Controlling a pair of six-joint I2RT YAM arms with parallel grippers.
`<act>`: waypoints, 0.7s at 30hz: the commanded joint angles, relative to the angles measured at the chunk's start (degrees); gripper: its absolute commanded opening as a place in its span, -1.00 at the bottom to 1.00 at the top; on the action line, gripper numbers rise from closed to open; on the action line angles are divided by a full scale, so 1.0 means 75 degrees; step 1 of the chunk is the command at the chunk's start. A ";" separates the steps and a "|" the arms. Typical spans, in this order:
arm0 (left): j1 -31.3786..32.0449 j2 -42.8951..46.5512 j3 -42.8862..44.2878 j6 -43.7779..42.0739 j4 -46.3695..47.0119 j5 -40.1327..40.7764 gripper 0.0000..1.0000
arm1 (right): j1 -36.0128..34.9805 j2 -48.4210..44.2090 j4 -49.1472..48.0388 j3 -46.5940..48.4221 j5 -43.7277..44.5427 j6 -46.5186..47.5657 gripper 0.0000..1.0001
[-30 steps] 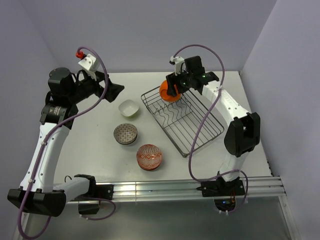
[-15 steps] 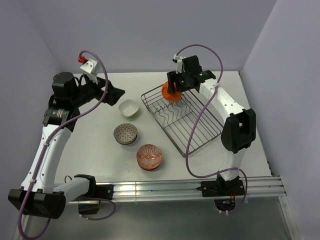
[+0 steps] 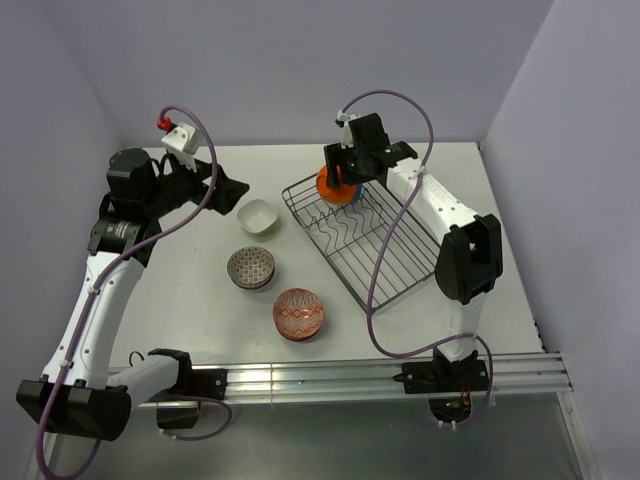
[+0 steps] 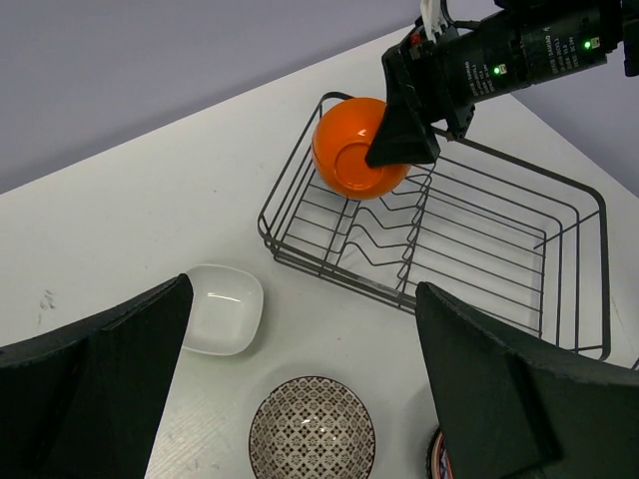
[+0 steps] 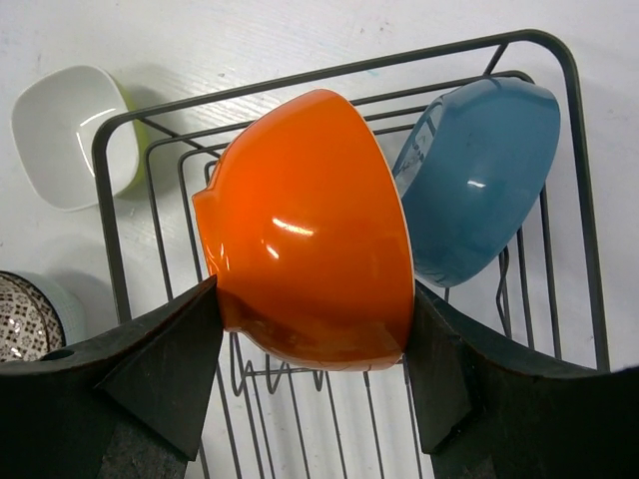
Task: Load the bowls into the dish rack
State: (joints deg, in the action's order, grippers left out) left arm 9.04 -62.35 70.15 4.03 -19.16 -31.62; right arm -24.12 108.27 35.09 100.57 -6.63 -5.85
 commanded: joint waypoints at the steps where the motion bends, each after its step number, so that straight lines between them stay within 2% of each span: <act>1: 0.0014 0.0227 -0.0013 0.0037 0.0234 0.0102 0.99 | -0.0100 0.0084 -0.0366 0.0441 0.0415 -0.0123 -0.89; 21: 0.0014 0.0157 -0.0154 -0.0104 0.0211 0.0278 0.99 | -0.0335 0.0740 -0.0378 0.0746 0.1188 -0.0181 -0.49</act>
State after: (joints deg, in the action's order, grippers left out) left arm 9.04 -62.28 69.21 3.70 -19.18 -30.15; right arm -26.09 113.67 35.14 103.09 -0.89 -6.59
